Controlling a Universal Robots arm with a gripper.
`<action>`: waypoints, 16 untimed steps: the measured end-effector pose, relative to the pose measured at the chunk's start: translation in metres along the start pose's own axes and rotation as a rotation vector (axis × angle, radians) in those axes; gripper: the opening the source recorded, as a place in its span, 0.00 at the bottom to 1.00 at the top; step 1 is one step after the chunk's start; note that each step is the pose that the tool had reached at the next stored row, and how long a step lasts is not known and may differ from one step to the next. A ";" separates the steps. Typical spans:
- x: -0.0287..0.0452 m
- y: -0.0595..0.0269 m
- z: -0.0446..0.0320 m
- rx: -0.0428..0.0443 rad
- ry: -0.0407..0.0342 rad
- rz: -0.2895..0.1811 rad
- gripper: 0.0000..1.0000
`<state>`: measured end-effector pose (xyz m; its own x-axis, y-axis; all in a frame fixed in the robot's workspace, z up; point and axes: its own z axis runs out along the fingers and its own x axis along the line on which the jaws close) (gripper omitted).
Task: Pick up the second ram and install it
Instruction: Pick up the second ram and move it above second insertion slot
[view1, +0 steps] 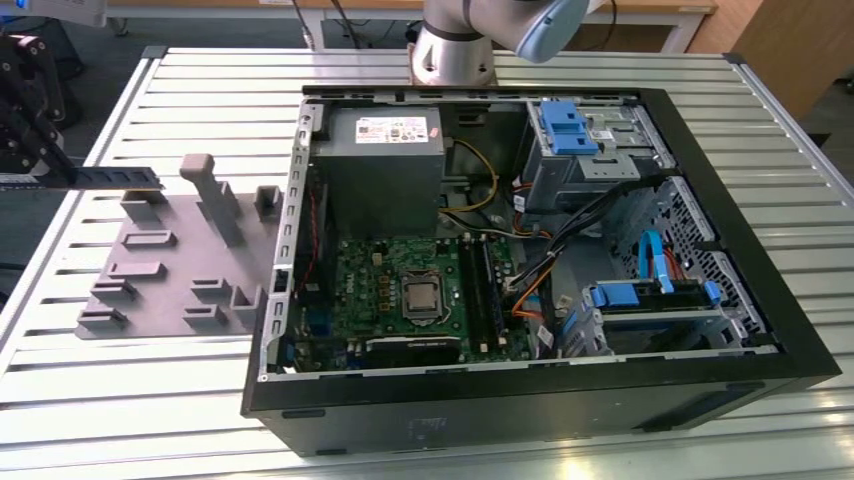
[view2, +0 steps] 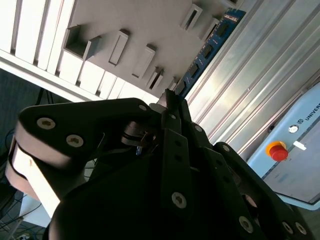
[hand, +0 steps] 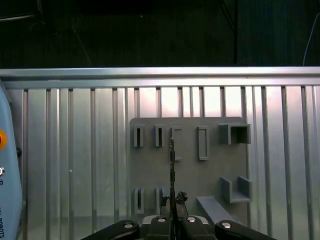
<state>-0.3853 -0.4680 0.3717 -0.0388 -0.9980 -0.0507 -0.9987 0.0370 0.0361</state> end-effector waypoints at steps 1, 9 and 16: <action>0.0000 -0.0003 0.0000 0.0000 0.0000 0.000 0.14; -0.0001 -0.0034 -0.0002 0.0000 0.0000 0.000 0.14; -0.0001 -0.0043 -0.0004 -0.0001 0.0001 0.000 0.14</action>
<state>-0.3811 -0.4681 0.3719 -0.0388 -0.9980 -0.0506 -0.9987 0.0370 0.0362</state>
